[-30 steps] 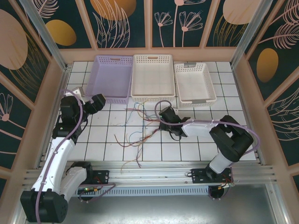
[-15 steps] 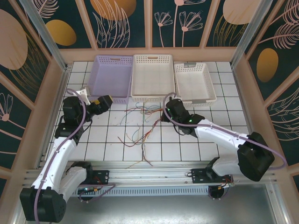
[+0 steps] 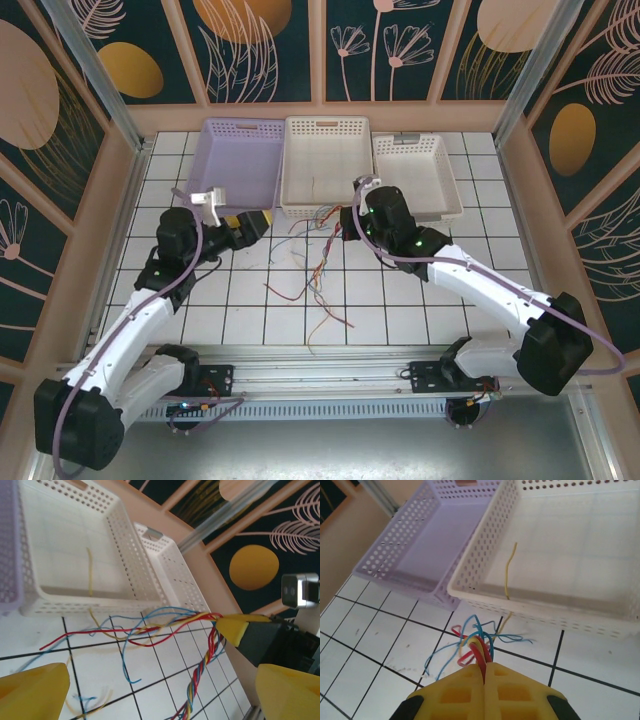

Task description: Untangle the cables

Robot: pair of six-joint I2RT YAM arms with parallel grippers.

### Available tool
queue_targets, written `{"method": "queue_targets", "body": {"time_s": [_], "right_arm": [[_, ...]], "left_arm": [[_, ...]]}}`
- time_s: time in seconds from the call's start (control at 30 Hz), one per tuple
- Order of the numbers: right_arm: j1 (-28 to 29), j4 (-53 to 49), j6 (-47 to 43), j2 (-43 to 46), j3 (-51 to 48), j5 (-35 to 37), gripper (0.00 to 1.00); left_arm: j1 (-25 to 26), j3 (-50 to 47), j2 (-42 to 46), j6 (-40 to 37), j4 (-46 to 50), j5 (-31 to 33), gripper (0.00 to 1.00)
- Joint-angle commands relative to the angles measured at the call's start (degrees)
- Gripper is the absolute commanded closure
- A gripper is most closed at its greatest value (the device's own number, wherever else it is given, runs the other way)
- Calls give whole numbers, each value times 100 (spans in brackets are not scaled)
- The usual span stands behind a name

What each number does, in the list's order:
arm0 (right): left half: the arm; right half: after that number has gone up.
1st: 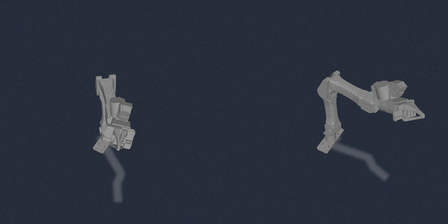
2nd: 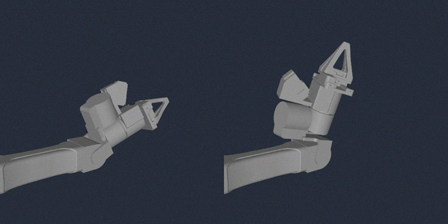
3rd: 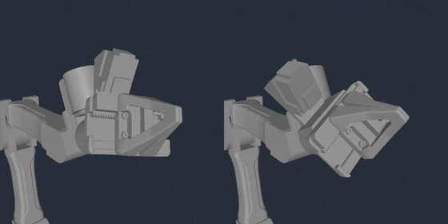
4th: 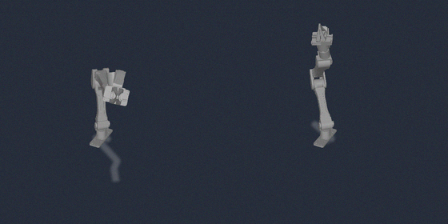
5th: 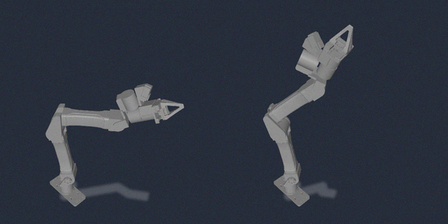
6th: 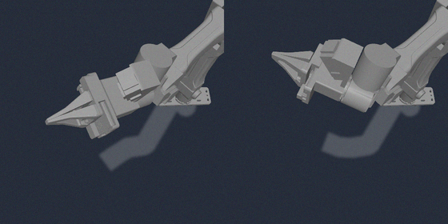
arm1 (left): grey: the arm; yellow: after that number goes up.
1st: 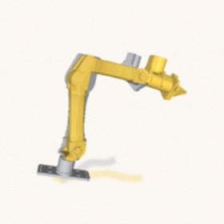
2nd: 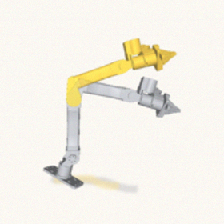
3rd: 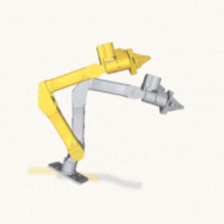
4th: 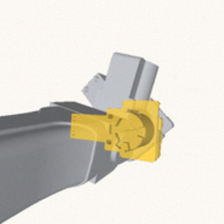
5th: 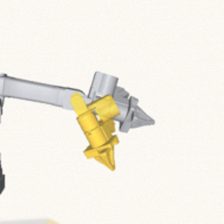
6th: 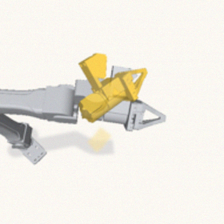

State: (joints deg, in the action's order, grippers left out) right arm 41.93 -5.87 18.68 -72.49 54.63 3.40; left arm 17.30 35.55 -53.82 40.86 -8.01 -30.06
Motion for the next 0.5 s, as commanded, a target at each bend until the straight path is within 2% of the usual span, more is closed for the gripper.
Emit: {"method": "queue_targets", "body": {"time_s": [0.0, 0.3, 0.47], "right_arm": [[-16, 161, -256, -45, 278, -480, 100], [36, 110, -294, -34, 343, -765, 100], [56, 105, -325, 102, 388, -1051, 100]], "left_arm": [[378, -107, -180, 75, -379, 232, 5], [1557, -169, -923, -117, -703, 1011, 6], [1789, -82, -1249, -264, -865, 1181, 6]]}}
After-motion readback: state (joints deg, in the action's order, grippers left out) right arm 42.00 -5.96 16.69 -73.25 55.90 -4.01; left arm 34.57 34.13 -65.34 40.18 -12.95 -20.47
